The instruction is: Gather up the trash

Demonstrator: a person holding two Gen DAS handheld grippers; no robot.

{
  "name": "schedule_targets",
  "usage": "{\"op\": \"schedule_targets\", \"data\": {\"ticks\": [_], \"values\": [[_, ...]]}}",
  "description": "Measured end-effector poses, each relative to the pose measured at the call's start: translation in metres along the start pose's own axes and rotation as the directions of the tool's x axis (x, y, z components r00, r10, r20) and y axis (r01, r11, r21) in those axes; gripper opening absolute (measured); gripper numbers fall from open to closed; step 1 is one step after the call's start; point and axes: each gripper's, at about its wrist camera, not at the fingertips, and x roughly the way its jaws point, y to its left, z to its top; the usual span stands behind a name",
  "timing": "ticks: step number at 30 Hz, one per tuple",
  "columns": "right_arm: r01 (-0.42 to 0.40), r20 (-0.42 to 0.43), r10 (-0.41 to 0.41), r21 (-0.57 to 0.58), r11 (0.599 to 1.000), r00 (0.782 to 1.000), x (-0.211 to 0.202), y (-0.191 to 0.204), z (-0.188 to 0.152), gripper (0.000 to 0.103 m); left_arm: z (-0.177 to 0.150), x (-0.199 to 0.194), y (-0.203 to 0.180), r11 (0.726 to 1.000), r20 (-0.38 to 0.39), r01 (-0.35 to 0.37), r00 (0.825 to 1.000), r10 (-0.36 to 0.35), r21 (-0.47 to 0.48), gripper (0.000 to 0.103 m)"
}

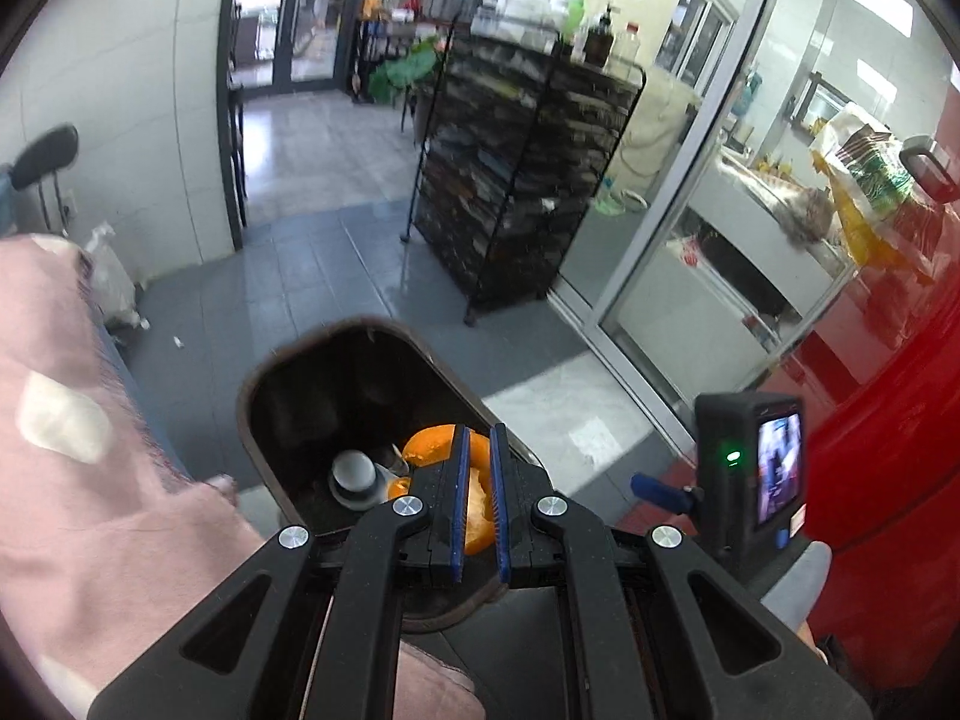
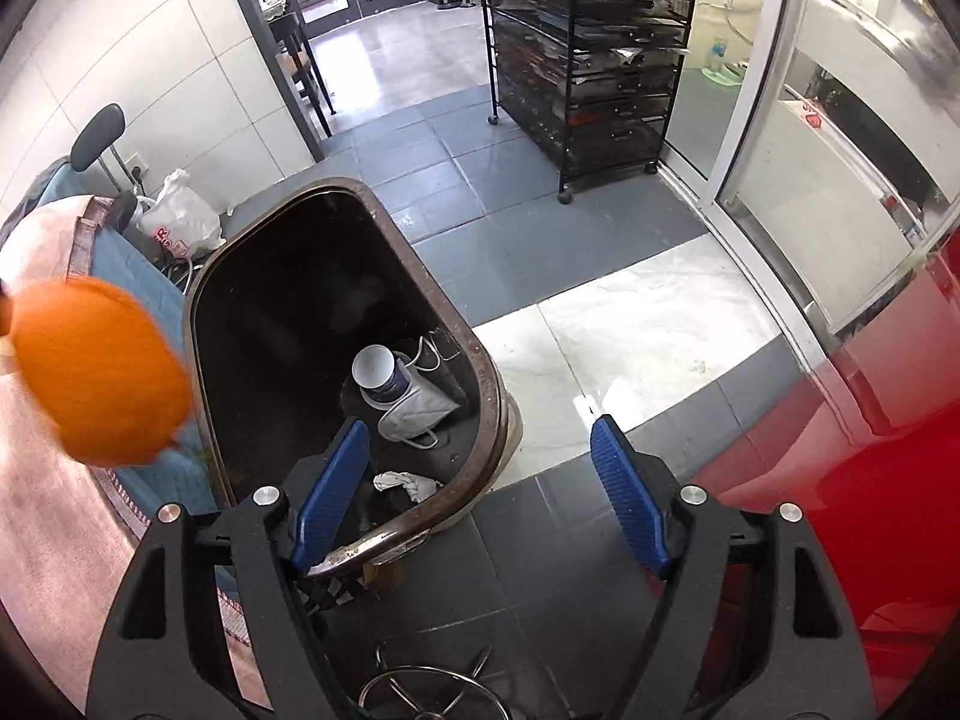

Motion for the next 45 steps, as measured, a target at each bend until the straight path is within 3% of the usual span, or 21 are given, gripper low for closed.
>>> {"op": "schedule_targets", "data": {"ticks": [2, 4, 5, 6, 10, 15, 23, 29, 36, 41, 45], "values": [[-0.002, 0.001, 0.002, 0.007, 1.000, 1.000, -0.001, -0.003, -0.001, 0.079, -0.001, 0.006, 0.000, 1.000, -0.019, -0.020, 1.000, 0.021, 0.011, 0.009], [-0.003, -0.003, 0.003, 0.017, 1.000, 1.000, -0.001, -0.005, 0.000, 0.080, -0.004, 0.010, -0.003, 0.998, -0.046, -0.057, 0.997, 0.059, 0.039, 0.034], [-0.005, -0.005, 0.005, 0.020, 1.000, 1.000, -0.002, -0.006, 0.000, 0.080, -0.005, 0.011, -0.003, 0.997, -0.049, -0.065, 0.997, 0.067, 0.041, 0.065], [-0.006, -0.006, 0.006, 0.022, 1.000, 1.000, -0.002, -0.006, 0.000, 0.080, -0.007, 0.009, -0.001, 0.997, -0.043, -0.070, 0.997, 0.071, 0.029, 0.080], [-0.004, -0.002, 0.004, 0.030, 1.000, 1.000, -0.004, -0.004, 0.000, 0.080, -0.013, 0.004, 0.006, 0.998, -0.044, -0.068, 0.997, 0.068, -0.008, 0.082], [-0.009, 0.007, 0.009, 0.024, 1.000, 1.000, -0.006, 0.000, 0.000, 0.082, -0.019, -0.013, 0.002, 0.993, 0.002, -0.117, 0.993, 0.117, 0.030, 0.090], [-0.022, 0.055, 0.022, -0.006, 1.000, 0.998, -0.024, 0.016, 0.001, 0.082, -0.027, -0.065, 0.004, 0.987, 0.159, -0.159, 0.975, 0.154, 0.023, 0.097], [-0.045, 0.119, 0.052, -0.058, 0.997, 0.991, -0.048, 0.040, 0.001, 0.087, -0.036, -0.108, 0.010, 0.966, 0.271, -0.260, 0.931, 0.246, 0.015, 0.097], [-0.099, 0.188, 0.126, -0.146, 0.984, 0.974, -0.080, 0.081, 0.000, 0.088, -0.051, -0.153, 0.028, 0.923, 0.353, -0.384, 0.860, 0.369, -0.030, 0.097], [-0.145, 0.226, 0.196, -0.224, 0.964, 0.954, -0.102, 0.113, -0.004, 0.091, -0.064, -0.174, 0.046, 0.898, 0.361, -0.432, 0.826, 0.433, -0.088, 0.097], [-0.183, 0.233, 0.254, -0.286, 0.941, 0.939, -0.115, 0.139, -0.009, 0.091, -0.076, -0.189, 0.062, 0.886, 0.354, -0.443, 0.814, 0.461, -0.134, 0.097]]}}
